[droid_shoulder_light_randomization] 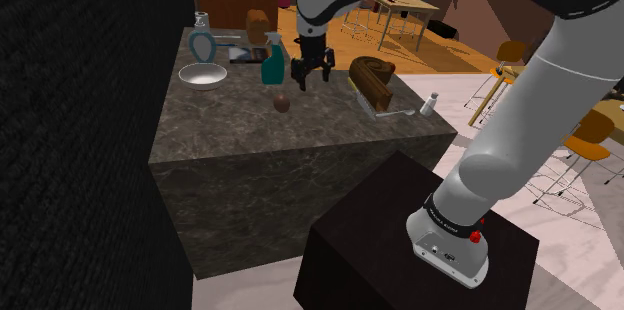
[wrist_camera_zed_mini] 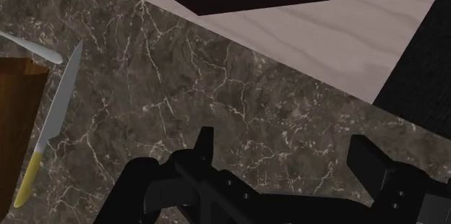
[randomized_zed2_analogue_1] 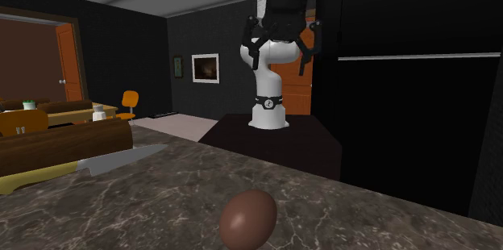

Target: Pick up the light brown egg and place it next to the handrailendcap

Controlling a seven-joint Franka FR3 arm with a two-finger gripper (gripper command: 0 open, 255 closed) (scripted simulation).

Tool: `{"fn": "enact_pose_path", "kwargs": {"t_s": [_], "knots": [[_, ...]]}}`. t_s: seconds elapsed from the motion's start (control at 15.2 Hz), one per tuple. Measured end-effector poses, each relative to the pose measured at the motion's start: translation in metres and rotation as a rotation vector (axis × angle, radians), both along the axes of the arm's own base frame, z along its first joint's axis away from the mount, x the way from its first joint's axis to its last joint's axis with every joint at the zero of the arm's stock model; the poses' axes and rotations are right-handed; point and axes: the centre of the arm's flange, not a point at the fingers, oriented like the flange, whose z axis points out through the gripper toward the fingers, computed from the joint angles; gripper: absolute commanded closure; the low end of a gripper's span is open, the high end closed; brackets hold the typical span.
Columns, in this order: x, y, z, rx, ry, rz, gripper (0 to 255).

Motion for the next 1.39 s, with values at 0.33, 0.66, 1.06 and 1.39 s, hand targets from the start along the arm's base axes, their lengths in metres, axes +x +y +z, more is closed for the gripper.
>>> {"fn": "enact_pose_path", "kwargs": {"t_s": [0.33,0.66,1.06,1.39], "knots": [[0.057,0.000,-0.035,-0.026,0.013,-0.032,0],[0.114,-0.004,-0.076,-0.053,0.025,-0.063,0],[0.181,-0.014,-0.122,-0.085,0.040,-0.101,0],[0.225,-0.027,-0.158,-0.107,0.052,-0.128,0]]}}
